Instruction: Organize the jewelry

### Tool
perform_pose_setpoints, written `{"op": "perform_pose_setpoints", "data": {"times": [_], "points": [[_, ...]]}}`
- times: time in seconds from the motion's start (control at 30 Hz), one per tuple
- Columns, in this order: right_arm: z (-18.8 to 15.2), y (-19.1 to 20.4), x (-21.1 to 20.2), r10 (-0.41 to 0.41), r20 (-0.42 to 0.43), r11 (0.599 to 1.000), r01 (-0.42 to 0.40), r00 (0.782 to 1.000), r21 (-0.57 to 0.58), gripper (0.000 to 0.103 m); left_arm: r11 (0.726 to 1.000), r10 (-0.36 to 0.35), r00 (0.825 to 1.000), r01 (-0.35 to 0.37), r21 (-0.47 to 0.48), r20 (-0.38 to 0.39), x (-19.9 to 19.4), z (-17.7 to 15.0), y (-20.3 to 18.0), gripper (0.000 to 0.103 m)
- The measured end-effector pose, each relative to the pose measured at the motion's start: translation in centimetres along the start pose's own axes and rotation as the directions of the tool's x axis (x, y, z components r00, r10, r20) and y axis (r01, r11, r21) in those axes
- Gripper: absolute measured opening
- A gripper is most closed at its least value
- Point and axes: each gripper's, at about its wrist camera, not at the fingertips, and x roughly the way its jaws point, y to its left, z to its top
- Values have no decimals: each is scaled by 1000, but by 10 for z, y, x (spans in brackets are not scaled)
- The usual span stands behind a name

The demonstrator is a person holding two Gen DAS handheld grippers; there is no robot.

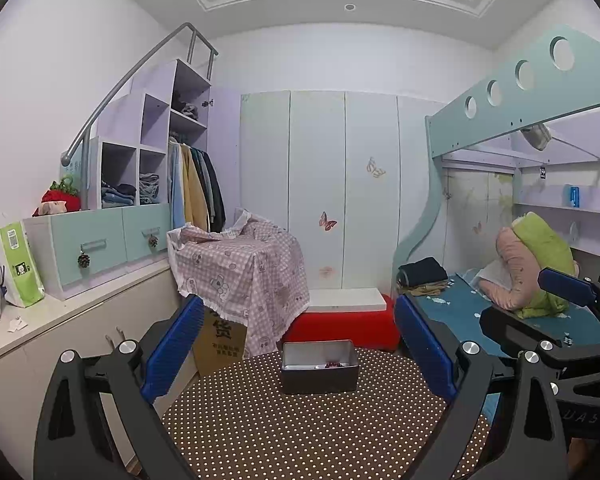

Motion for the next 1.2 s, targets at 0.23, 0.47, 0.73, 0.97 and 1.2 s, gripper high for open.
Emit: {"op": "perform_pose_setpoints", "data": {"times": [0.23,0.47,0.73,0.97,1.2], "points": [[-1,0,0,0,-1,1000,0,1000,1,89,1000,-1,1000,1,1,-1,0,-1,1,93],[-1,0,0,0,-1,1000,0,1000,1,89,1000,-1,1000,1,0,0,0,0,1,93],[-3,-1,1,1,-4,1000,-1,1000,2,89,1000,0,1000,0,0,0,0,0,0,93],[-10,2,3,-2,-6,1000,2,1000,1,89,1000,-2,1000,2,-1,-2,1,-2,1,93],[-11,2,5,-2,-12,1000,2,1000,2,89,1000,-3,1000,3,1,-4,3,-3,2,93]]}}
